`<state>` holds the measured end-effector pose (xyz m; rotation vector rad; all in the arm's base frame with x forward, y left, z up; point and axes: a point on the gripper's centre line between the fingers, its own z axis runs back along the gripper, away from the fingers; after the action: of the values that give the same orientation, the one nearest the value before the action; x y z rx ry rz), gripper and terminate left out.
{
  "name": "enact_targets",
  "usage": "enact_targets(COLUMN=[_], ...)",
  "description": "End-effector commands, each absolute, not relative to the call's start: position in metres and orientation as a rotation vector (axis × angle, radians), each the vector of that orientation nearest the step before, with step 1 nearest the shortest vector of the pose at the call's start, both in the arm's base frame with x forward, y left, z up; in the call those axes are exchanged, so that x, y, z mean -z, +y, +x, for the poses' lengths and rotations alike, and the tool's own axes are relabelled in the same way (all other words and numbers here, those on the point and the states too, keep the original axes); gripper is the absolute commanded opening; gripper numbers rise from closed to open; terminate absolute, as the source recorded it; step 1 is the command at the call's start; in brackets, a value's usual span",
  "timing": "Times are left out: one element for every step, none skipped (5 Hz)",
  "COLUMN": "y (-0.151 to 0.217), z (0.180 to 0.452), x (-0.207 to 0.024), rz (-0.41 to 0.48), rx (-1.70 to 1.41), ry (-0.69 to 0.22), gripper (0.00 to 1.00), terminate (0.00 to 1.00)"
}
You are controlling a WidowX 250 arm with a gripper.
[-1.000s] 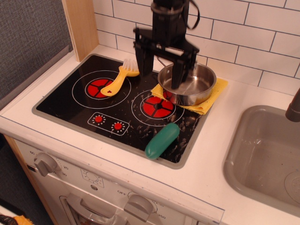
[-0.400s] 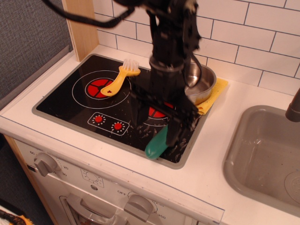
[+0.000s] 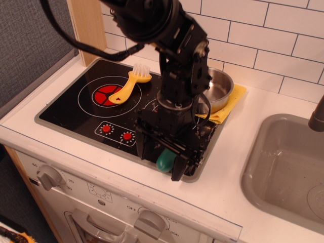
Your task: Put the cucumber on the other side of the yellow brush.
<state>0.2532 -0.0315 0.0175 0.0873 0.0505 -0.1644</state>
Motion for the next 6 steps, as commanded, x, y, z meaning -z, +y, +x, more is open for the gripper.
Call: enact_targets(y=[-0.039, -0.039, -0.025, 0.023, 0.074, 0.116], z=[0.255, 0.259, 0.267, 0.277, 0.288, 0.322], x=[-0.022, -0.034, -0.055, -0.081, -0.081, -0.074], rz=[0.11, 0.114, 0.098, 0.095, 0.11, 0.148], rx=[0.193, 0.205, 0.168, 0.051, -0.043, -0.075], ry=[0.022, -0.012, -0.051, -0.086, -0.072, -0.04], gripper=[0.0, 0.0, 0.0, 0.0, 0.0, 0.0], terminate=[0.0, 0.0, 0.0, 0.0, 0.0, 0.0])
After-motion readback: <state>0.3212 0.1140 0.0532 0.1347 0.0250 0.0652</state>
